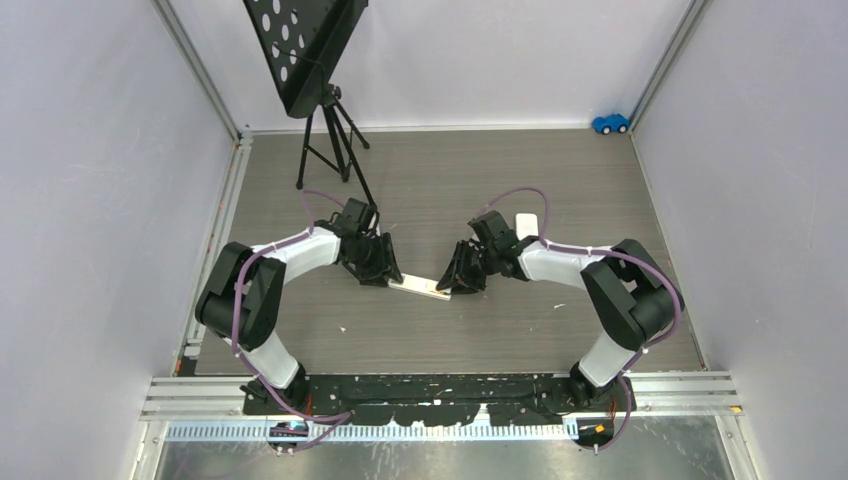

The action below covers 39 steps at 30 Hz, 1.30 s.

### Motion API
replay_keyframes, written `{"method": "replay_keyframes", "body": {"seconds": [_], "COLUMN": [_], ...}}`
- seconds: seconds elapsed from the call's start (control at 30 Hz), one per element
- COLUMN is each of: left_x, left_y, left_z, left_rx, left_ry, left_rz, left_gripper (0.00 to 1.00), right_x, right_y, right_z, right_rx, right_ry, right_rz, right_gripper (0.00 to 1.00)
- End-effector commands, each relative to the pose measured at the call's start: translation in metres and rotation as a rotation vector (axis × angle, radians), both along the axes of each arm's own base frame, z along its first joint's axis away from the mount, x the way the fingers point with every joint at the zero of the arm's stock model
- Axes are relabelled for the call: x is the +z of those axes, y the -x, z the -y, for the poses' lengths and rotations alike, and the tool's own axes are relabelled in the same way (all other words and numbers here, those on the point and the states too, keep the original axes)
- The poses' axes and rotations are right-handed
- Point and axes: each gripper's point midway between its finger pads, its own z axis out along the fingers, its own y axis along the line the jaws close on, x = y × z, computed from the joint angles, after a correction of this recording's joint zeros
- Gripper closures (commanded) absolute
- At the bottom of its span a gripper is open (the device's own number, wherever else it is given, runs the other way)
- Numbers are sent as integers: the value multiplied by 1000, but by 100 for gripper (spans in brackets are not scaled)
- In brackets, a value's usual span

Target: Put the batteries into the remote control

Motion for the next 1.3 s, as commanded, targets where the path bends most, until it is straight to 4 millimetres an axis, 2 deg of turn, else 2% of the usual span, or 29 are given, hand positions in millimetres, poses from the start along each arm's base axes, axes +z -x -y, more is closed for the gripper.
{"method": "replay_keyframes", "body": {"seconds": [0.0,0.27,0.5,0.83,1.1,1.27], "left_x": [-5,-7,-6,-6,-7,-6], "left_y": [-2,-1,-1,0,0,1], "left_z": [-4,-6,-7,-8,-8,-6], "left_rx": [3,6,6,4,3,1], "left_ry": [-32,-44,-48,-49,-51,-39], "left_rz": [-6,-8,-6,-5,-8,-6], "left_gripper": [53,53,52,51,51,51], "right_x": [8,14,23,9,0,-7], "right_y": [-2,2,3,1,-4,-2], "right_z": [4,9,10,19,22,23], "right_rx": [-8,-15,-27,-61,-69,-64], "right_ry": [22,19,2,52,86,91], "right_rz": [32,44,62,50,60,47], "right_gripper": [67,58,56,63,58,62]}}
